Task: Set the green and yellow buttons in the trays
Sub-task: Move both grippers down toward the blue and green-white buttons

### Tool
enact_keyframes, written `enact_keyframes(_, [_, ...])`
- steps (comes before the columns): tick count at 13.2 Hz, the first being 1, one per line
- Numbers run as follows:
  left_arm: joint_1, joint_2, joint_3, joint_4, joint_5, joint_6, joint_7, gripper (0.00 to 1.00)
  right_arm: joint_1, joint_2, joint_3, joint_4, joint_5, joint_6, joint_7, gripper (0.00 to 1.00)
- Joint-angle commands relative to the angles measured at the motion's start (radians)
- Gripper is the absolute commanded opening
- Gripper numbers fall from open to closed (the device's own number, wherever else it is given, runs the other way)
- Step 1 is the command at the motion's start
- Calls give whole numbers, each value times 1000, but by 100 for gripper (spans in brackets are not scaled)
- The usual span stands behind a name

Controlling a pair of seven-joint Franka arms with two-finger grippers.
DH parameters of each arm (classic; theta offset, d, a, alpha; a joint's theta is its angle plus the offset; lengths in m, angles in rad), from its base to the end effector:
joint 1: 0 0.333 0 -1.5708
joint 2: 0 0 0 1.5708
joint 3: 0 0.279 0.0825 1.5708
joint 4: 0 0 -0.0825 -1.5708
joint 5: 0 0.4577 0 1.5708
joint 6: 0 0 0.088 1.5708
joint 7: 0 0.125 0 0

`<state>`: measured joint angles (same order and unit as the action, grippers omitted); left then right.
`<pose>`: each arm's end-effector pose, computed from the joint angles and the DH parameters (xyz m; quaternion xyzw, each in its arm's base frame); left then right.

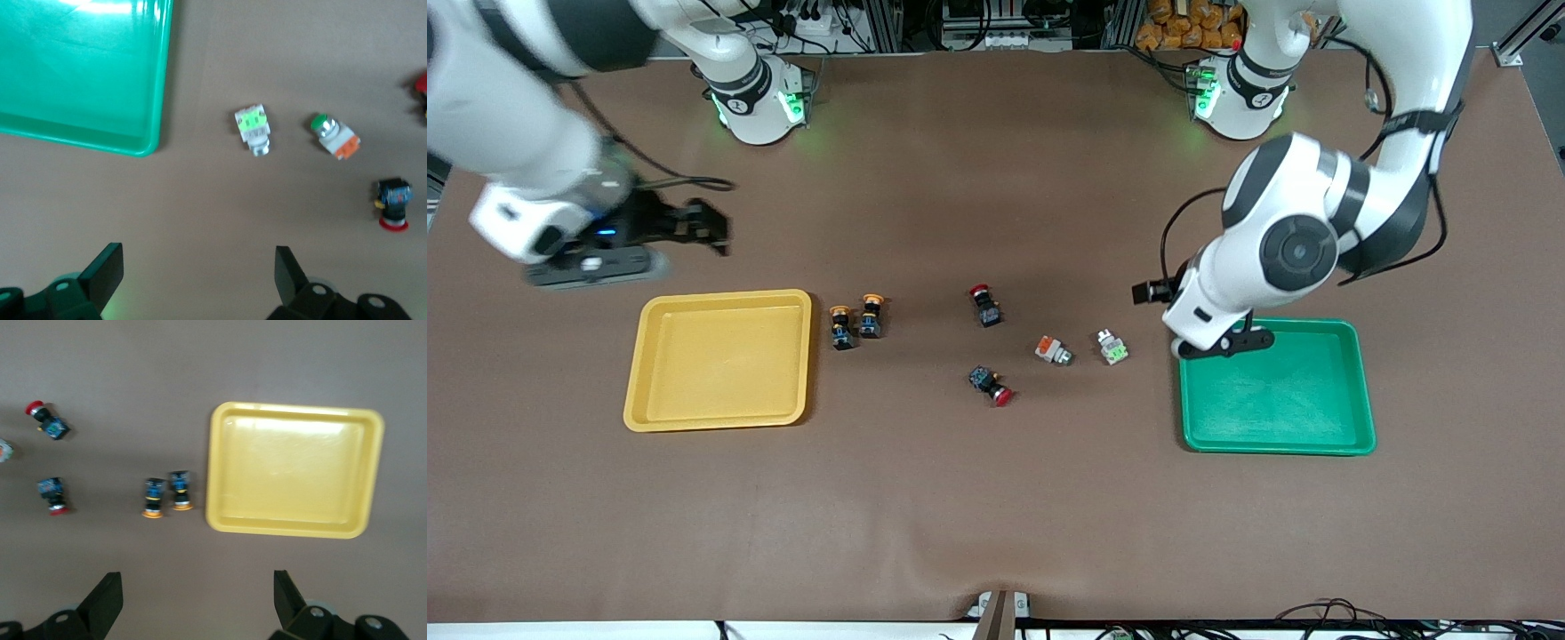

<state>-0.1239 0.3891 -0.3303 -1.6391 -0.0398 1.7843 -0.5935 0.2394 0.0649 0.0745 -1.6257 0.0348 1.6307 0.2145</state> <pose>0.6192 -0.2935 0.3031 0.9872 0.0798 -0.1371 0.0147 0.6125 0.2022 0.5034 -0.9982 -0.0481 0.0340 0.0113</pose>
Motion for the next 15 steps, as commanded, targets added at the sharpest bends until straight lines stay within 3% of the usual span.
enact_keyframes(1, [4,39,-4,-4,8,53,-83,100,99,38,-10,-81,20,117,104,100])
enact_keyframes(4, [-23,132,0,-7,18,130,-178,100,112,165,-10,-101,20,240,106,100])
enact_keyframes(8, [-62,247,0,-2,106,271,-346,100,129,236,-10,-249,22,522,109,100])
enact_keyframes(15, [-91,361,5,7,201,382,-580,100,139,277,-10,-310,42,635,118,100])
